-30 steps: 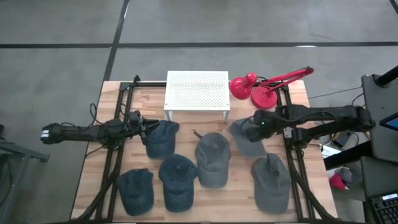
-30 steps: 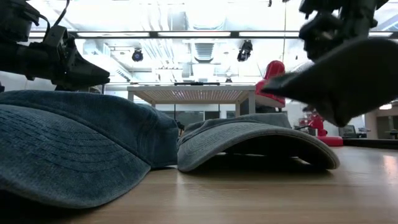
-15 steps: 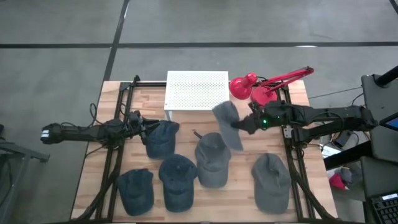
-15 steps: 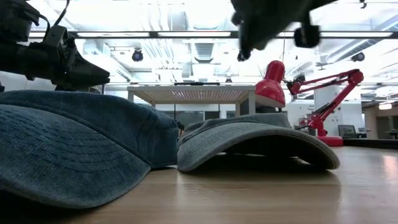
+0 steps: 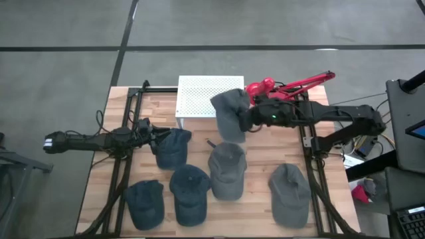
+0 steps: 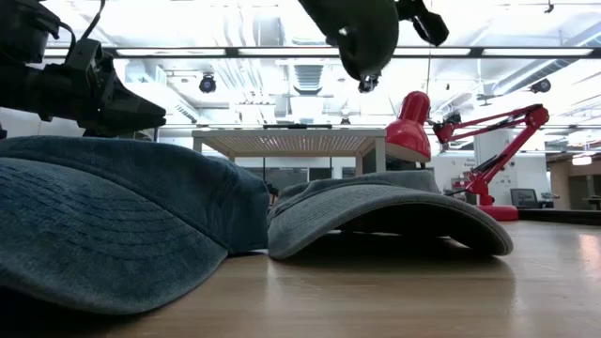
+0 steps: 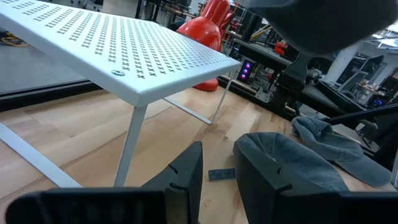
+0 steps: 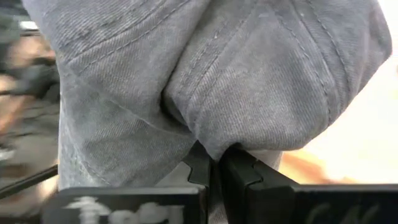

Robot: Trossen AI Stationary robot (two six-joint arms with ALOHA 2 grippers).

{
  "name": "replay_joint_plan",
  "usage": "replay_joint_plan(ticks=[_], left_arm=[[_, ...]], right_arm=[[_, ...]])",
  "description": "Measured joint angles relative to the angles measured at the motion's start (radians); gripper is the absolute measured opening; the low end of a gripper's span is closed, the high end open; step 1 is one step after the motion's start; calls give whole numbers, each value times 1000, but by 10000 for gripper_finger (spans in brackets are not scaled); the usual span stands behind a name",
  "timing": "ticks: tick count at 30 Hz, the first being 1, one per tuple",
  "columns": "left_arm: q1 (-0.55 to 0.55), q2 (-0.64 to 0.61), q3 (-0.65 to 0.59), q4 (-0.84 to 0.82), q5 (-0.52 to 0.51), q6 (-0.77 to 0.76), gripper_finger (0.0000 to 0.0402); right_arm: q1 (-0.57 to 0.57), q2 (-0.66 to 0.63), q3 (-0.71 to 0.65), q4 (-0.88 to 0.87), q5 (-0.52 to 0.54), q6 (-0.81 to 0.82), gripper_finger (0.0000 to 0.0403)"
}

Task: Pick & Place hat
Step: Put the top gray cap on the shelf

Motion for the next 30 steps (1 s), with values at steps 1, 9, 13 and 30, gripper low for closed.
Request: replay_joint_plan(ticks=[1,9,13,30], left_arm=[[0,0,0,0,0,0,94],[0,0,0,0,0,0,94],[0,0,0,0,0,0,94],[0,0,0,0,0,0,94]], right_arm=[[-6,30,46,-62,25,16,13],[-96,216,295,-384,118,131,13],[-147,284,362,-406,118,128,13],[-291,542,605,-588,108,48,13]])
